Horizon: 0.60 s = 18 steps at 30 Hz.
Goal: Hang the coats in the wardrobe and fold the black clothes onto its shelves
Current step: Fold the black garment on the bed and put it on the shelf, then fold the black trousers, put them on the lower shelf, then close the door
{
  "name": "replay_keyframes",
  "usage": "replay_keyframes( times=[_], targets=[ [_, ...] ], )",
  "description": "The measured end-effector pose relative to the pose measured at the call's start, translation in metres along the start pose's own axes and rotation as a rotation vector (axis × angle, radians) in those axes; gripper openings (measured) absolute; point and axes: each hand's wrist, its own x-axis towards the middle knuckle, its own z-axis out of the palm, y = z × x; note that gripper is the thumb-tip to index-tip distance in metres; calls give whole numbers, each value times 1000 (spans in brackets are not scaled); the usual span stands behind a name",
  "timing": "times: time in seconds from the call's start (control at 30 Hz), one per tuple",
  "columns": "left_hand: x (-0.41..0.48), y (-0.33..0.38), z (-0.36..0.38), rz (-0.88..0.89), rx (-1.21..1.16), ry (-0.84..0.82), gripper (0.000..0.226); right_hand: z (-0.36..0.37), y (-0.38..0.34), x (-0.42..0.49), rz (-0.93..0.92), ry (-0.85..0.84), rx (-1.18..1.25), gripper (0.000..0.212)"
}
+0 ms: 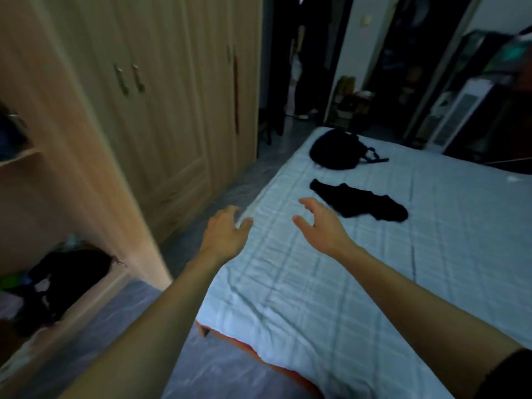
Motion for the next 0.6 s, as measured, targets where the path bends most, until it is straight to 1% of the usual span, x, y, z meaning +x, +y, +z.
replay_keyframes(
  times=[0.17,0.3,0.43,0.6],
  targets=[
    [19,81,97,43,4,-97,53,-79,109,-20,140,113,56,47],
    [35,130,158,74,47,-145,54,-127,180,-25,215,230,113,38],
    [68,161,199,114,93,-210,54,-153,229,-13,242,234,97,40],
    [145,182,246,166,128,-269,54,-163,283,27,306,231,59,46]
  ],
)
